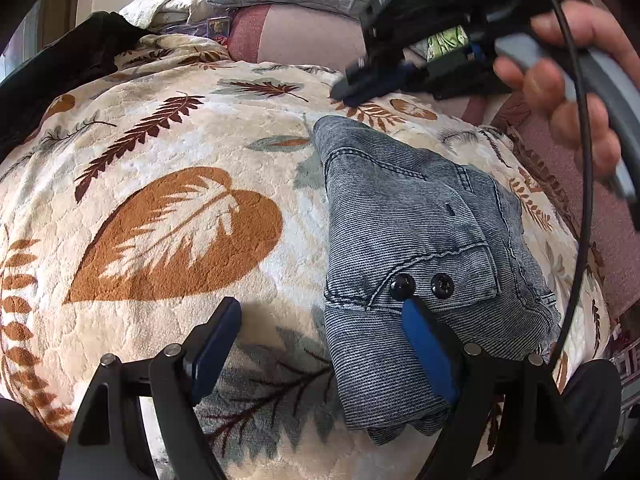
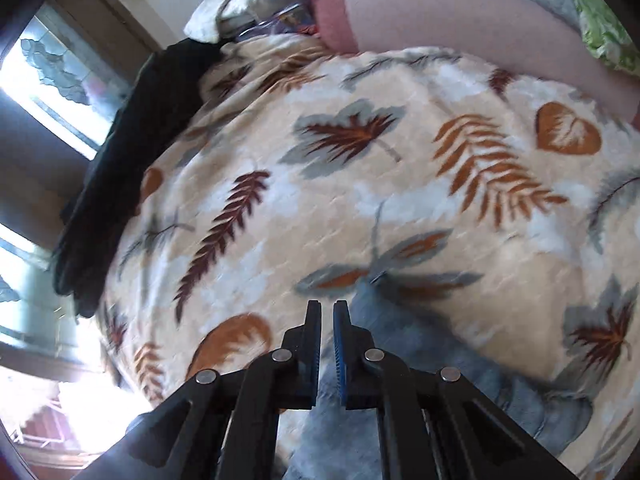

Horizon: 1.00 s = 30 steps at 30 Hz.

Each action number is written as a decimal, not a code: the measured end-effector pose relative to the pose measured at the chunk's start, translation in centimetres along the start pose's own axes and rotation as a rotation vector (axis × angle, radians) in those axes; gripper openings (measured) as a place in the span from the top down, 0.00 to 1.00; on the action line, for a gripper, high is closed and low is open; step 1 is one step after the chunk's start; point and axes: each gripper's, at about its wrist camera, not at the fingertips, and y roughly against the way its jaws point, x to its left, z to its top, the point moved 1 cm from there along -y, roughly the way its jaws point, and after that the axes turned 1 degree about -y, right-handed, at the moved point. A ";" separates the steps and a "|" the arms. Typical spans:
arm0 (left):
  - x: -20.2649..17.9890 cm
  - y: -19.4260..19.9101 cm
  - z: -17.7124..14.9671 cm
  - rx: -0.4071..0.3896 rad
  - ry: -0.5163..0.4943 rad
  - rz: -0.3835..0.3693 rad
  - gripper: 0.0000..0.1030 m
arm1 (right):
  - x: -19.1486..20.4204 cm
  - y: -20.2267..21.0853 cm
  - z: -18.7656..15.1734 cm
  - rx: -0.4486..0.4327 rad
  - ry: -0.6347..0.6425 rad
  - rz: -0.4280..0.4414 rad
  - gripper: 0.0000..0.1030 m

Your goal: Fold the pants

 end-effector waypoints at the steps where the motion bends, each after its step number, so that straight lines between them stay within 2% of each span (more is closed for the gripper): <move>1: 0.1 0.1 0.0 0.000 0.006 -0.003 0.19 | -0.9 -1.3 -0.8 0.041 -0.007 -0.049 0.92; 3: 0.4 0.3 -0.1 -0.006 0.028 -0.020 0.19 | -4.5 -3.7 -1.6 0.072 -0.067 -0.175 0.96; 4: 0.6 0.5 -0.1 -0.004 0.041 -0.035 0.19 | -6.2 -3.6 -1.8 0.040 -0.126 -0.141 1.00; 5: 0.8 0.6 -0.2 -0.005 0.051 -0.045 0.19 | -7.1 -2.9 -2.1 0.011 -0.184 -0.087 1.00; 6: 0.9 0.9 -0.2 -0.011 0.060 -0.052 0.19 | -7.0 -2.0 -2.4 -0.015 -0.196 -0.068 0.95; 8: 1.1 1.5 -0.2 -0.032 0.072 -0.060 0.19 | -5.6 0.0 -3.1 -0.064 -0.128 -0.099 0.93; 10: 1.1 2.3 0.0 -0.077 0.090 -0.074 0.19 | -5.5 1.4 -3.7 -0.106 -0.112 -0.070 0.93; 11: 1.1 2.9 0.0 -0.110 0.096 -0.080 0.19 | -6.2 1.5 -4.2 -0.111 -0.130 -0.074 0.92; 13: 1.0 4.0 0.1 -0.164 0.097 -0.085 0.19 | -8.6 0.1 -5.5 -0.040 -0.167 -0.149 0.92; 14: 0.9 4.2 0.1 -0.173 0.093 -0.084 0.19 | -9.8 -0.1 -6.2 -0.035 -0.198 -0.111 0.92; 15: 0.8 4.0 -0.1 -0.159 0.083 -0.079 0.19 | -10.2 0.6 -6.8 -0.072 -0.229 -0.067 0.92; 18: 0.2 1.0 -1.1 -0.016 0.039 -0.057 0.19 | -8.9 3.8 -8.5 -0.156 -0.203 -0.040 0.91; 20: 0.3 1.3 -1.1 -0.035 0.048 -0.055 0.18 | -7.6 5.4 -10.3 -0.204 -0.171 0.023 0.91; 21: 0.3 1.4 -0.9 -0.032 0.047 -0.058 0.18 | -7.2 5.5 -11.5 -0.203 -0.153 0.027 0.89; 22: 0.4 1.6 -0.9 -0.040 0.054 -0.065 0.18 | -7.2 4.8 -12.7 -0.174 -0.145 0.000 0.82; 24: 1.0 2.3 -0.7 -0.064 0.095 -0.068 0.18 | -8.8 2.7 -15.1 -0.100 -0.171 -0.052 0.80; 25: 1.2 2.9 -0.6 -0.095 0.109 -0.072 0.18 | -9.6 3.2 -16.0 -0.138 -0.193 -0.025 0.81; 27: 1.3 3.9 -0.5 -0.144 0.106 -0.052 0.18 | -9.9 4.7 -16.9 -0.159 -0.223 -0.009 0.81; 28: 1.2 3.8 -0.5 -0.138 0.096 -0.045 0.18 | -9.7 5.6 -17.4 -0.188 -0.218 -0.015 0.80; 29: 0.9 3.1 -0.7 -0.100 0.075 -0.042 0.18 | -9.2 6.5 -18.0 -0.221 -0.202 -0.025 0.80; 30: 0.5 1.7 -0.9 -0.029 0.043 -0.037 0.18 | -9.0 7.1 -18.8 -0.248 -0.184 -0.018 0.75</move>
